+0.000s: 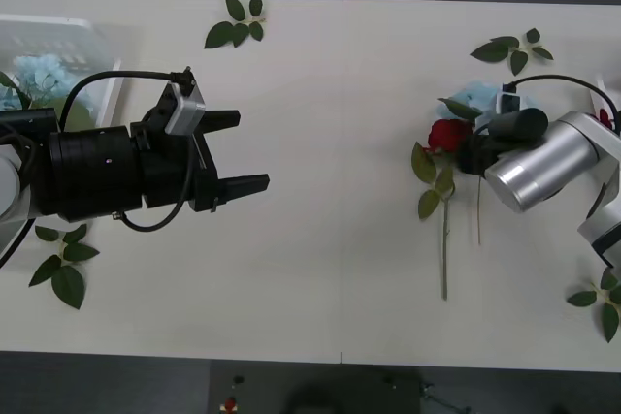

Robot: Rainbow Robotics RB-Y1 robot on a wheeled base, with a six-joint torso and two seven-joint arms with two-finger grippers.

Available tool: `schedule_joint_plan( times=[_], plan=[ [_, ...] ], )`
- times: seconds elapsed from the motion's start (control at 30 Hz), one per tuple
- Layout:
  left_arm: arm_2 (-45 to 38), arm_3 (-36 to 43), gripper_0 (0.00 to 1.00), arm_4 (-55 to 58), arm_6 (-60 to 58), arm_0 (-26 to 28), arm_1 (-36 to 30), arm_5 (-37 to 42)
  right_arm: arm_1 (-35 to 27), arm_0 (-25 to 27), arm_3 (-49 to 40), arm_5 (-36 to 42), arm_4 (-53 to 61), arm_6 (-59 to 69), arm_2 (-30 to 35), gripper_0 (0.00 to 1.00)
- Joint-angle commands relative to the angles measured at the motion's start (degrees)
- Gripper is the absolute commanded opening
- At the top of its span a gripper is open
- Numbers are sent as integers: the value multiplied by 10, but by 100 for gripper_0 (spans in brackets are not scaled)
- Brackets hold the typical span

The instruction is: Put the red flowers into the right box and the blue flowers into the left box

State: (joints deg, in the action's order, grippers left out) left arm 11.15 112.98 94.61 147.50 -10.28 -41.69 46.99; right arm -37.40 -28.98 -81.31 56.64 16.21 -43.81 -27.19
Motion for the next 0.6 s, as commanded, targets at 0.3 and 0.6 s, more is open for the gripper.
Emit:
schedule_joint_plan(
  times=[0.3, 0.6],
  plan=[
    [-9, 18, 100, 7, 29, -1, 5, -2, -101, -10, -111, 15, 148, -37, 86, 0],
    [-9, 18, 100, 7, 29, -1, 5, -2, -124, -2, -236, 15, 292, -112, 132, 0]
  ],
)
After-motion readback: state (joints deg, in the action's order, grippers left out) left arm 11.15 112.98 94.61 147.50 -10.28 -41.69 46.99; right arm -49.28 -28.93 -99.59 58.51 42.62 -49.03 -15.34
